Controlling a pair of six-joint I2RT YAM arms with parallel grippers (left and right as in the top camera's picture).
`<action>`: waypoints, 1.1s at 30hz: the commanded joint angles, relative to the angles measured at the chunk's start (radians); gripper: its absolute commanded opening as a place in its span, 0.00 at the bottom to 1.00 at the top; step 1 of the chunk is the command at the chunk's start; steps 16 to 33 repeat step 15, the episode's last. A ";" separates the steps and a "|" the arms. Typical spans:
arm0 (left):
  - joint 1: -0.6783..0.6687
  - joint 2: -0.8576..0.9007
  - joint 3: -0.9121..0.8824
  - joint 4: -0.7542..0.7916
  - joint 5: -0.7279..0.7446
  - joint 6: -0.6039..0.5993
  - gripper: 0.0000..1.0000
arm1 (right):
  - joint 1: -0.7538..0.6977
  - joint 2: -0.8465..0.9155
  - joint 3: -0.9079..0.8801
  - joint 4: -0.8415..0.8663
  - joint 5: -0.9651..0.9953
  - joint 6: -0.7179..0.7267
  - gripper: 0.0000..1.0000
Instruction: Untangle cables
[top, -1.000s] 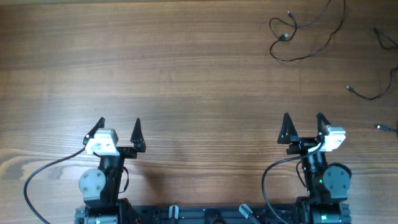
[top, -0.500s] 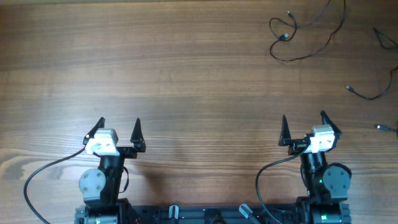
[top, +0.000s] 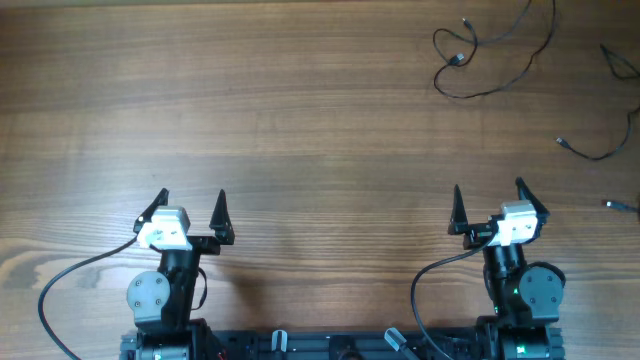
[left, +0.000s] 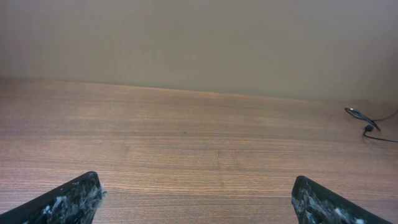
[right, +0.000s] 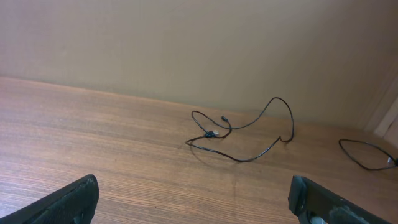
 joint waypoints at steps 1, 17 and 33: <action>0.006 -0.007 -0.008 0.002 0.011 0.016 1.00 | -0.005 -0.006 -0.001 0.003 -0.002 -0.010 1.00; 0.006 -0.007 -0.008 0.002 0.011 0.016 1.00 | -0.005 -0.006 -0.001 0.003 -0.002 -0.010 1.00; 0.006 -0.007 -0.008 0.002 0.011 0.016 1.00 | -0.005 -0.006 -0.001 0.003 -0.002 -0.010 1.00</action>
